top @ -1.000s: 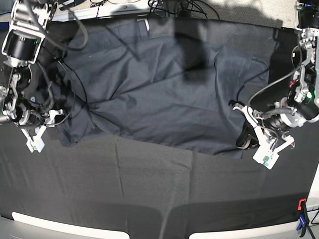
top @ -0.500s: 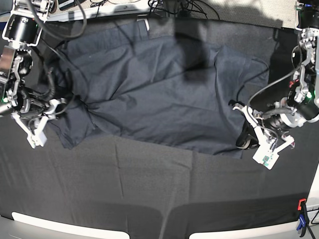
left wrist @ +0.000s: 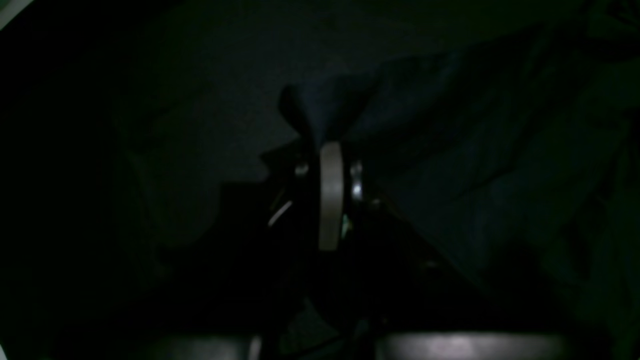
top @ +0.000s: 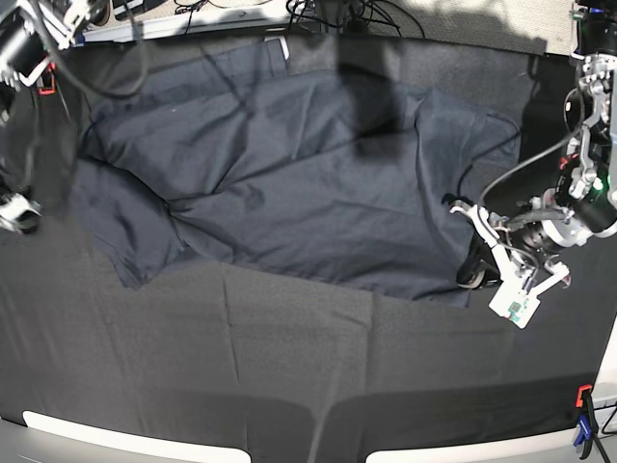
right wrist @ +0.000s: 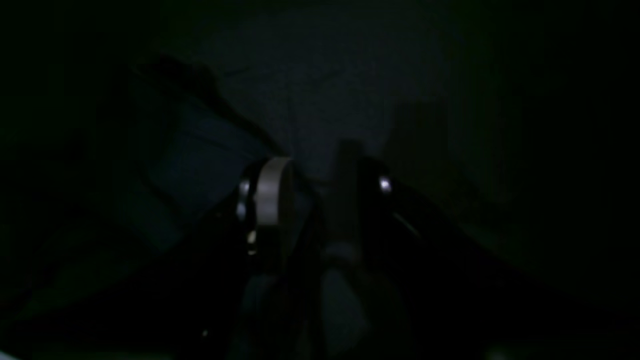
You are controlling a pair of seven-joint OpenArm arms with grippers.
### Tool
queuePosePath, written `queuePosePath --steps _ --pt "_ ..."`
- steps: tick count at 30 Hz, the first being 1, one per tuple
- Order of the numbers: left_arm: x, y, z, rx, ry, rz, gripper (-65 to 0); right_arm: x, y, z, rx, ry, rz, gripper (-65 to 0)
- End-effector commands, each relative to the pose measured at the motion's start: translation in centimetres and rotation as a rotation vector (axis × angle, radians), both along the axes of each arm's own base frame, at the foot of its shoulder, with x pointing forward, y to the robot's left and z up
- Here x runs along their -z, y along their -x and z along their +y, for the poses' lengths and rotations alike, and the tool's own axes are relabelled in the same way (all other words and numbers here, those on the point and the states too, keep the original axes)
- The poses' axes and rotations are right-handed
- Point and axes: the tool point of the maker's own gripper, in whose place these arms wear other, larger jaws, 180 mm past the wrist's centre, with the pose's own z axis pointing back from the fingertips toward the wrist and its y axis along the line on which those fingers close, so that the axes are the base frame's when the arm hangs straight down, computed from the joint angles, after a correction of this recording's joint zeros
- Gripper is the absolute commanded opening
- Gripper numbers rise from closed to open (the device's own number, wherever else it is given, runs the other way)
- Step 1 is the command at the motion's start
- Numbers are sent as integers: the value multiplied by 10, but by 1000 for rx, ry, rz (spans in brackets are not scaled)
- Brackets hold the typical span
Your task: Layout the t-shirt on the table in an organized manner, then fold the t-shirt properly
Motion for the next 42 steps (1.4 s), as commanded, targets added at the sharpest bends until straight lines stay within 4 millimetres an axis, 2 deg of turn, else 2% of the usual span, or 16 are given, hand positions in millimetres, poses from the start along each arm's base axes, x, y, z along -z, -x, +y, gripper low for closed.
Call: queuePosePath --steps 1,10,30,35,42 --pt "-17 -7 1 1 7 -56 -650 -20 -4 -10 13 21 -59 -446" --pt "-17 -7 1 1 7 -56 -650 -26 -6 0 -33 -16 -113 -446" --pt "-17 -7 1 1 8 -58 -650 -25 -6 2 -57 -6 -114 -447" --pt "-17 -7 1 1 6 -57 -650 -15 -3 13 -24 -99 -126 -447" --pt "-17 -7 1 1 7 -56 -650 22 17 37 -21 -172 -71 -447"
